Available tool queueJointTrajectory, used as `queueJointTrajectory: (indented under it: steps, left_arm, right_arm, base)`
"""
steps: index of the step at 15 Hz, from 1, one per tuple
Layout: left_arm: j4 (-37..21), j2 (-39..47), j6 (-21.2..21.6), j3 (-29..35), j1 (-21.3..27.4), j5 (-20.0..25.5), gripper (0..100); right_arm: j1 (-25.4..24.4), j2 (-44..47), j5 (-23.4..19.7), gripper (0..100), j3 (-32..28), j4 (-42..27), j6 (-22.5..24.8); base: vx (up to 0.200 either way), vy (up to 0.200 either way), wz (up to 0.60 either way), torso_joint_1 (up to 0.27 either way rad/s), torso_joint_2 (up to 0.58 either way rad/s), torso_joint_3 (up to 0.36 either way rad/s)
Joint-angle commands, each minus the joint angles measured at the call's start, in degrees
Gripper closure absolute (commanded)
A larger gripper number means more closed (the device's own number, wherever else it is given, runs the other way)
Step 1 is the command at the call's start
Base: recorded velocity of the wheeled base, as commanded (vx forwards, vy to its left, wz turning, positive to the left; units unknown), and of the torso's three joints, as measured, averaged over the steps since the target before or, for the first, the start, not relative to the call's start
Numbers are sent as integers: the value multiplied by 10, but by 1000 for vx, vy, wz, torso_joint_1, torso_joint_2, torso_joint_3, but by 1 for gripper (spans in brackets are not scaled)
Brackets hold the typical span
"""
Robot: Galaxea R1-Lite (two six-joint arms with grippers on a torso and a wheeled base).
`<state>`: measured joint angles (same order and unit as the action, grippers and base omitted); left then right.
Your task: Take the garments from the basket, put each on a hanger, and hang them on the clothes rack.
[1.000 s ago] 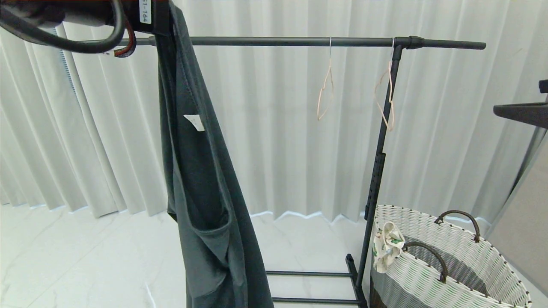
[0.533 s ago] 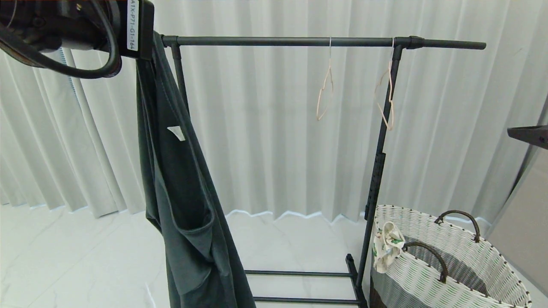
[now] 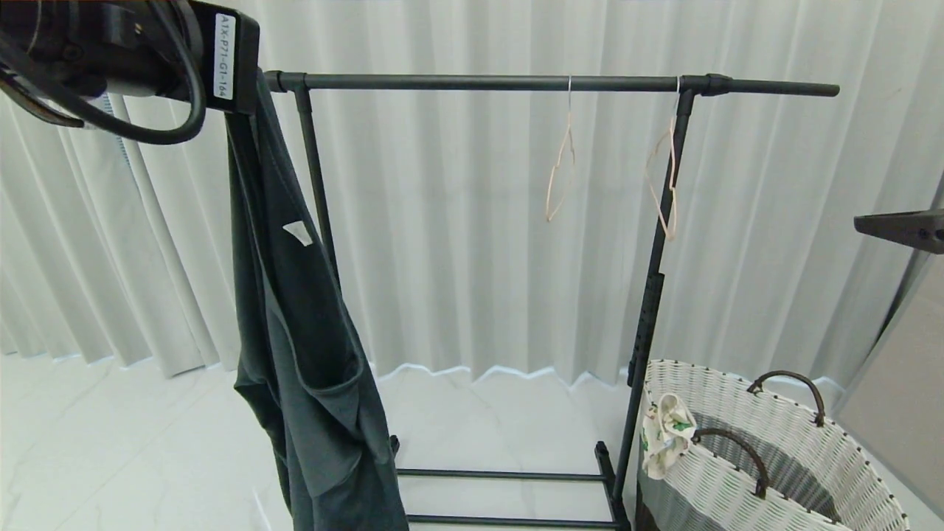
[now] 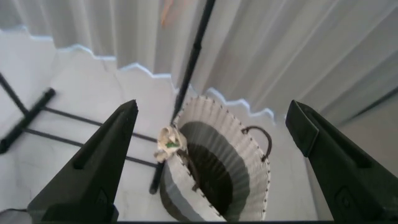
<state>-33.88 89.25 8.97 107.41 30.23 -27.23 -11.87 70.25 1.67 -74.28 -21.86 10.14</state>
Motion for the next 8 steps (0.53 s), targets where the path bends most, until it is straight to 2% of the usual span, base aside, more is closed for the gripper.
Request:
queueJointTrajectory:
  steps: [1,3,6,7,8]
  left_arm:
    - [0,-1,0,0,4,-11,100]
    - [0,-1,0,0,4,-20,100]
    - [0,-1,0,1,8,-21,100]
    - [0,-1,0,1,8,-22,100]
    - [0,-1,2,0,8,-22,100]
  right_arm:
    - [-3,1,-3,0,-2,0,-1]
    - [-3,2,-3,0,-2,0,-2]
    - [-3,1,-3,0,0,1,-4]
    - [-3,1,-3,0,1,1,-6]
    - [-3,1,-3,0,1,1,-7]
  base:
    - [0,0,0,207,-505,-212]
    - [0,0,0,195,-481,-227]
    - [0,0,0,98,-476,-237]
    - [0,0,0,232,-510,-232]
    - [0,0,0,408,-471,-227]
